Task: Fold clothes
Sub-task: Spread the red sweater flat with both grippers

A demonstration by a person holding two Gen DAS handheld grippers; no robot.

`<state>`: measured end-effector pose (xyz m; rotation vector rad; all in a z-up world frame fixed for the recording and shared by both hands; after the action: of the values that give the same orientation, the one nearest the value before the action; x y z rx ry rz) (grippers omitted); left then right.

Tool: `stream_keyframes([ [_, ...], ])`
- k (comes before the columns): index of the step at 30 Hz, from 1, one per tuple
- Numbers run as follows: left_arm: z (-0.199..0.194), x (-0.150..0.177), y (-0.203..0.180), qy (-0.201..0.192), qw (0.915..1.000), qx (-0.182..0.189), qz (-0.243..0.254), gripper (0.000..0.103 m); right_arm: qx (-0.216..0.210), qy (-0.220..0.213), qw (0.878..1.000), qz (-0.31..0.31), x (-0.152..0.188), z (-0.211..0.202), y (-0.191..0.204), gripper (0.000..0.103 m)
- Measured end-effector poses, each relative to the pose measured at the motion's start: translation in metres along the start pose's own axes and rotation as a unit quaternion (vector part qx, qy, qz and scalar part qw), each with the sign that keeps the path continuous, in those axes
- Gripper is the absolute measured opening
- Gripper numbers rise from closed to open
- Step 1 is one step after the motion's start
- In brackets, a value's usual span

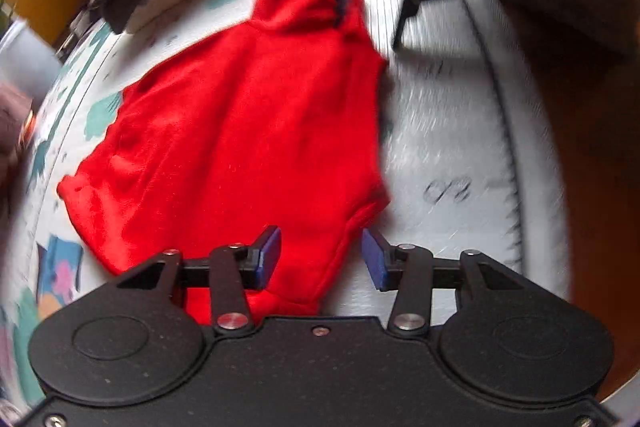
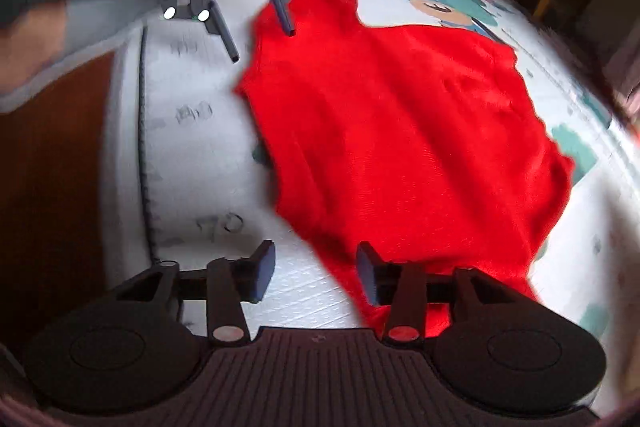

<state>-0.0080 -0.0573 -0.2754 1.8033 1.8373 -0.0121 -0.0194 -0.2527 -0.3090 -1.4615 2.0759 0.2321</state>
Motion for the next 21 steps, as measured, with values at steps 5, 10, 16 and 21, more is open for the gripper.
stream_keyframes([
  [5, 0.004, -0.002, 0.011, 0.023, 0.9964, 0.080, -0.011, 0.004, -0.058, 0.047, 0.990, 0.122, -0.007, 0.013, -0.031, 0.060],
  [10, -0.001, -0.001, 0.002, 0.033, 0.9889, 0.144, -0.012, 0.004, -0.128, 0.079, 0.979, 0.140, -0.013, 0.010, -0.022, 0.060],
  [16, -0.008, 0.003, 0.018, 0.030, 0.9742, 0.210, -0.078, 0.028, -0.185, 0.076, 0.958, 0.204, -0.006, 0.002, -0.022, 0.062],
  [21, -0.015, 0.025, 0.120, -0.007, 0.9633, 0.094, -0.251, 0.028, -0.191, 0.013, 0.931, 0.309, 0.000, -0.023, -0.071, 0.061],
])
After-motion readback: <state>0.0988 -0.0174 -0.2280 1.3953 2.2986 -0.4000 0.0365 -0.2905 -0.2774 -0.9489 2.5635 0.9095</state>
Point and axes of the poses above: each gripper's, at about its wrist camera, not at the fingertips, and z roughly the way its jaws point, y to its left, x to its underside, the point moved 3 cm from there along z, roughly the way its jaws point, and after that the axes turned 3 degrees about z, right-handed, at the moved point
